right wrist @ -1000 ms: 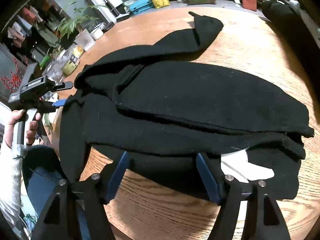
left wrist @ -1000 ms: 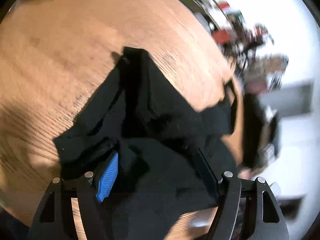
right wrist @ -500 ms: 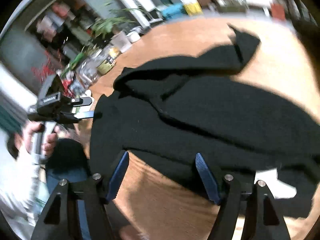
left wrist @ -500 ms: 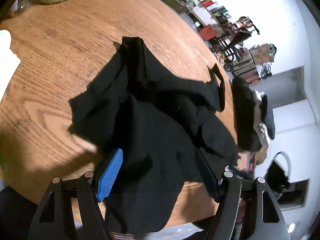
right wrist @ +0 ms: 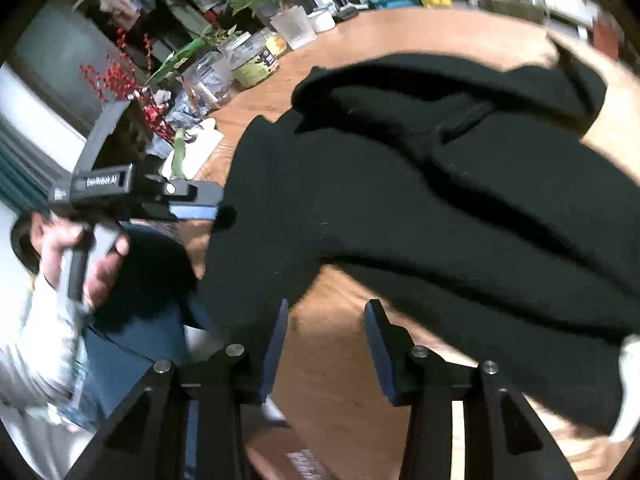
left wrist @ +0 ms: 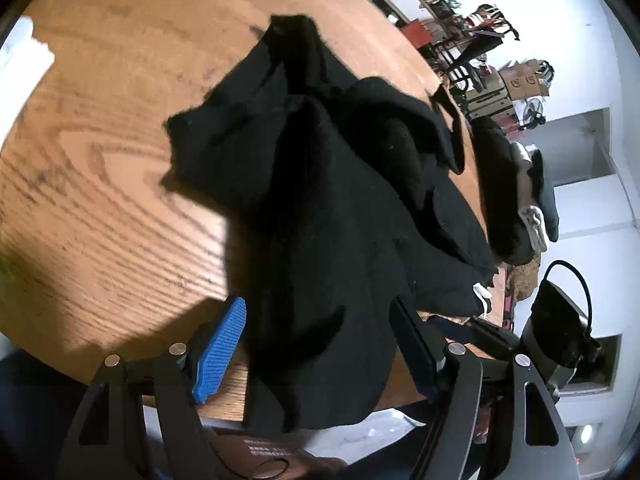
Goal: Fold clothes
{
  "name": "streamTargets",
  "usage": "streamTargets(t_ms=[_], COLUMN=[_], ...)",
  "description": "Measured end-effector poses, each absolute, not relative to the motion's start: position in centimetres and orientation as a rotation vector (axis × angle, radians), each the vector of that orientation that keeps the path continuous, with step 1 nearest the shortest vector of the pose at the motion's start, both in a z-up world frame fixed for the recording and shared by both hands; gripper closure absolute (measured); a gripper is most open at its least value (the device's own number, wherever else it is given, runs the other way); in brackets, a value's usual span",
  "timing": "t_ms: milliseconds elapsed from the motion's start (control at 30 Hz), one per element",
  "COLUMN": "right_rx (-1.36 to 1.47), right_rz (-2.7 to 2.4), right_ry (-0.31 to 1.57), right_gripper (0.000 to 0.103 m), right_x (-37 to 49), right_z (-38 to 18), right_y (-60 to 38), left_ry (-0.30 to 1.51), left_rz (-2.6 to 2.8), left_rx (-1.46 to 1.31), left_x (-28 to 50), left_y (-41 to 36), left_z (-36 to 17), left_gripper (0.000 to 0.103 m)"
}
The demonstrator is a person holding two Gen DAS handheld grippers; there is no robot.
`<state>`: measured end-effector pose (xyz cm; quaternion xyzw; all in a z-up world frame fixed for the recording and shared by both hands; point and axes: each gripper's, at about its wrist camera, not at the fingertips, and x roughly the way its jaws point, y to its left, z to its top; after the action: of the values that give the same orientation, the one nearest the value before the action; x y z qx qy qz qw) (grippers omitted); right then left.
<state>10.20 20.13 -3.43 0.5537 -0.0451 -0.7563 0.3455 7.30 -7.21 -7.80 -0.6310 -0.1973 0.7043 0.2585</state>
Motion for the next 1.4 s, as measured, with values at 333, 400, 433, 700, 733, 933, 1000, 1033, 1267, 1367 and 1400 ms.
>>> streamTargets(t_ms=[333, 400, 433, 700, 733, 933, 1000, 1033, 1267, 1367, 1400], right_rx=[1.482, 1.475, 1.475, 1.561, 1.561, 1.573, 1.606, 1.624, 1.665, 1.673, 1.674], right_rz=[-1.951, -1.944, -1.955, -1.977, -1.978, -1.976, -1.940, -1.917, -1.920, -1.889, -1.880], right_ry=[-0.291, -0.305, -0.296, -0.255, -0.277, -0.407, -0.435, -0.434, -0.379, -0.418, -0.423], right_gripper=[0.065, 0.079, 0.092, 0.067, 0.055, 0.055, 0.056, 0.058, 0.096, 0.096, 0.096], right_x=[9.7, 9.4, 9.3, 8.6, 8.7, 8.2, 7.8, 7.8, 7.3, 7.2, 7.3], right_z=[-4.7, -3.7, -3.3, -2.5, -2.4, -2.8, -3.9, -4.5, -4.8, -4.1, -3.8], right_y=[15.5, 15.4, 15.5, 16.4, 16.8, 18.7, 18.2, 17.7, 16.6, 17.2, 17.4], left_ry=[-0.570, -0.572, -0.576, -0.517, -0.513, -0.486, -0.483, -0.474, -0.345, -0.336, -0.338], left_rz=[1.933, 1.947, 1.946, 2.009, 2.007, 1.990, 1.965, 1.942, 1.932, 1.936, 1.941], left_rx=[-1.710, -1.661, -1.633, -1.609, -1.611, -1.687, -1.705, -1.702, -1.646, -1.631, -1.625], left_x=[7.7, 7.8, 7.7, 6.3, 6.2, 6.2, 6.5, 6.7, 7.1, 7.0, 6.8], left_y=[-7.3, -7.1, -7.0, -5.9, -5.9, -5.6, -5.3, -5.0, -3.7, -3.6, -3.6], left_z=[-7.2, -6.0, -5.5, -3.9, -3.9, -5.6, -6.2, -6.2, -4.4, -3.8, -3.6], left_gripper=[0.028, 0.028, 0.028, 0.028, 0.028, 0.028, 0.028, 0.029, 0.085, 0.089, 0.090])
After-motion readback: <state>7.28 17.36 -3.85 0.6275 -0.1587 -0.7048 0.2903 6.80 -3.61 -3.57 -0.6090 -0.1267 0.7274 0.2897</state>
